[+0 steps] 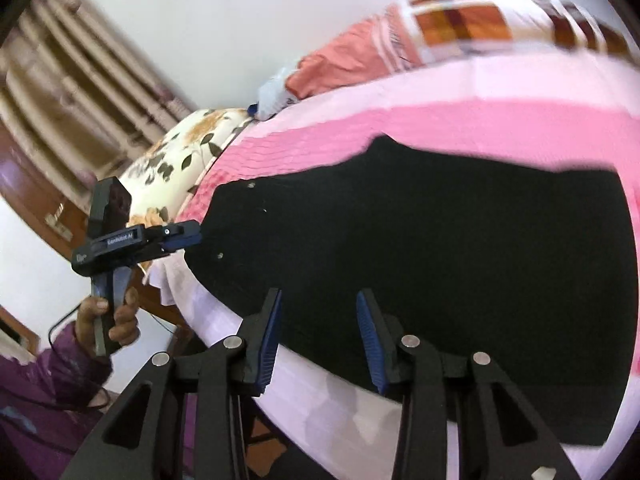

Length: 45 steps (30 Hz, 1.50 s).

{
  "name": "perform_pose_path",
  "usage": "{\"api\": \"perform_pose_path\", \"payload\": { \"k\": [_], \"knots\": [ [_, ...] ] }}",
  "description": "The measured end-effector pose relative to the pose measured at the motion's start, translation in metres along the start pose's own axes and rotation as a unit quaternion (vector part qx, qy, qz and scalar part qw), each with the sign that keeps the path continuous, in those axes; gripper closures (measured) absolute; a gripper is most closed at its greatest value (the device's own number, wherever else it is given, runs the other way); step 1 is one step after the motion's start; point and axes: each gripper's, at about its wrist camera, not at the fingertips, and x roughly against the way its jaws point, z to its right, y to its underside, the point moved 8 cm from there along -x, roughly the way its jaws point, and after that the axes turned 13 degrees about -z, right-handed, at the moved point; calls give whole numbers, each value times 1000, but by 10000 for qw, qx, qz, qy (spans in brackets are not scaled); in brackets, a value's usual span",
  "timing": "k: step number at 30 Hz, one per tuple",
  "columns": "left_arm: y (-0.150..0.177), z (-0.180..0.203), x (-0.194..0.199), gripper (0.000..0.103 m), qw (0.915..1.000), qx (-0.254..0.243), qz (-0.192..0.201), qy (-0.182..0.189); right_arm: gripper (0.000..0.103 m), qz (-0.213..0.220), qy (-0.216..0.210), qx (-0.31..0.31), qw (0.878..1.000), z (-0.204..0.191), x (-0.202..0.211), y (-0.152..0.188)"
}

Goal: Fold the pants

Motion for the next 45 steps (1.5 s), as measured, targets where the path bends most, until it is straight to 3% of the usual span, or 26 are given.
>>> {"api": "perform_pose_path", "payload": {
  "k": [3,4,5,7,10,12,15,16,17,19,23,26,31,34,36,39,45],
  "knots": [
    [-8,-27,7,37,9994,154,61,-318,66,-135,571,319,9978,-4,-19,-26],
    [-10,-35,7,37,9991,207,46,-356,67,-229,953,354,9946,4,-28,-40],
    [-10,-39,7,37,9991,256,29,-348,72,-294,1104,329,9929,10,-34,-51],
    [-11,-43,6,37,9993,304,39,-221,83,-460,1087,159,9929,26,-46,-74],
    [-10,-43,7,36,9991,256,119,-308,86,-642,1135,75,9914,44,-68,-101],
    [-8,-45,5,35,9991,208,117,-337,99,-928,1574,-54,9831,65,-87,-106],
    [-5,-46,3,34,9992,201,73,-342,103,-812,1147,-524,9887,80,-83,-113],
    [-5,-46,3,34,9992,194,79,-337,102,-728,1096,-636,9893,82,-78,-113],
    [-5,-47,3,34,9992,195,84,-331,93,-551,934,-748,9913,80,-69,-113],
    [-5,-48,4,33,9993,217,90,-297,93,-297,692,-882,9933,75,-56,-111],
    [-9,-52,0,31,9990,258,84,-348,93,-115,548,-629,9964,59,-56,-119],
    [-12,-58,-7,31,9986,448,-85,-272,93,-303,469,-413,9976,53,-74,-134],
    [-5,-69,-15,31,9971,718,-180,-203,87,-596,981,-437,9924,85,-97,-159],
    [-5,-71,-15,31,9970,726,-172,-209,87,-341,577,-561,9962,89,-84,-169],
    [-6,-72,-14,31,9970,713,-175,-251,87,-244,536,-502,9970,92,-71,-172],
    [-5,-71,-13,31,9968,743,-185,-230,87,-446,215,-369,9981,93,-65,-171],
    [-5,-71,-16,28,9966,722,-236,-310,86,-1130,437,359,9920,82,-87,-157]
  ]
}}
